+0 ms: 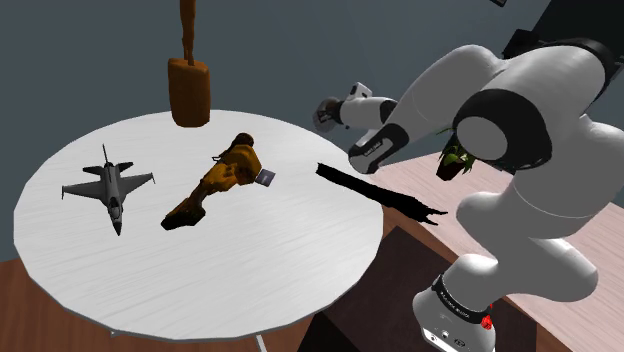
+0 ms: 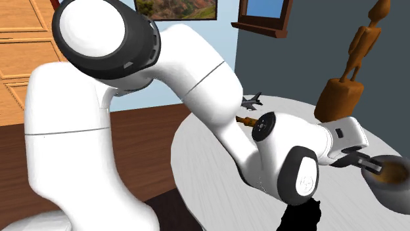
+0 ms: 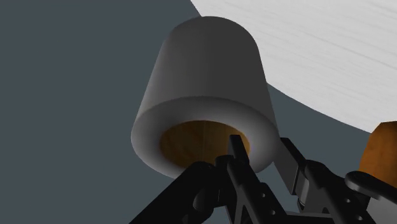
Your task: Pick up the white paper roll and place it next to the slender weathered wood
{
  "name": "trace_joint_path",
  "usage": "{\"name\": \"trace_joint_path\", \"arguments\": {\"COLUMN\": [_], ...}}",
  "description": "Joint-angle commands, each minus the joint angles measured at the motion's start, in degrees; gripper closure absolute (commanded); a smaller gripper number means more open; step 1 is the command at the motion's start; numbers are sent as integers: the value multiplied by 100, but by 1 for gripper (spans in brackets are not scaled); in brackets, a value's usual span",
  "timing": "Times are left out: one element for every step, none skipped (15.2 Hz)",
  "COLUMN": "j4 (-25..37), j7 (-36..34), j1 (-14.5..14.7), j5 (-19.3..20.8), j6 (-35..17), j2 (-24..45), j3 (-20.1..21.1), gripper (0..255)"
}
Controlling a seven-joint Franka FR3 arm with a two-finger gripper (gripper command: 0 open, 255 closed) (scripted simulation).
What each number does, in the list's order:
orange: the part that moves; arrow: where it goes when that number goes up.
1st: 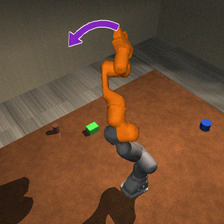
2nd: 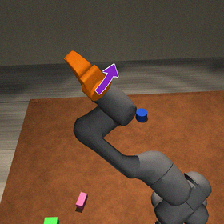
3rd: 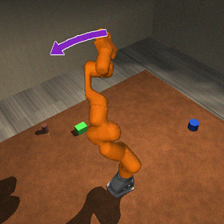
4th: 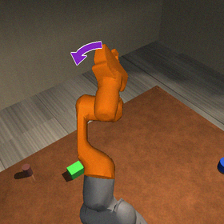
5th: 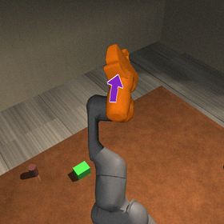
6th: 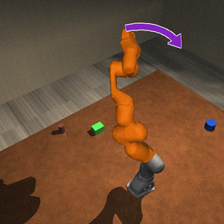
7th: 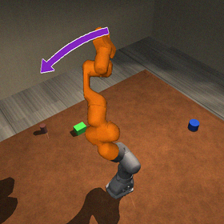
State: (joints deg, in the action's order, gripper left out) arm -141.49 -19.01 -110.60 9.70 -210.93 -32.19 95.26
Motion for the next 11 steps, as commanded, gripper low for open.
{"name": "trace_joint_path", "arguments": {"j4": [353, 529, 713, 904, 1104, 1312, 1529, 1735, 1728, 1722, 1717], "j7": [-6, -38, -79, -131, -200, -282, -374, -466, -488, -506, -522], "j1": [-831, -1219, -1610, -2002, -2392, -2779, -3162, -3509, -3537, -3564, -3592], "j5": [283, 435, 590, 749, 918, 1092, 1271, 1438, 1397, 1354, 1310], "j6": [-75, -92, -103, -108, -108, -102, -91, -77, -145, -212, -277], "j2": [114, 146, 168, 179, 176, 163, 139, 111, 26, -58, -141], "j3": [479, 707, 942, 1180, 1418, 1654, 1890, 2105, 2130, 2157, 2185], "gripper": [255, 255, 255, 255, 255, 255, 255, 255, 255, 255, 255]}}
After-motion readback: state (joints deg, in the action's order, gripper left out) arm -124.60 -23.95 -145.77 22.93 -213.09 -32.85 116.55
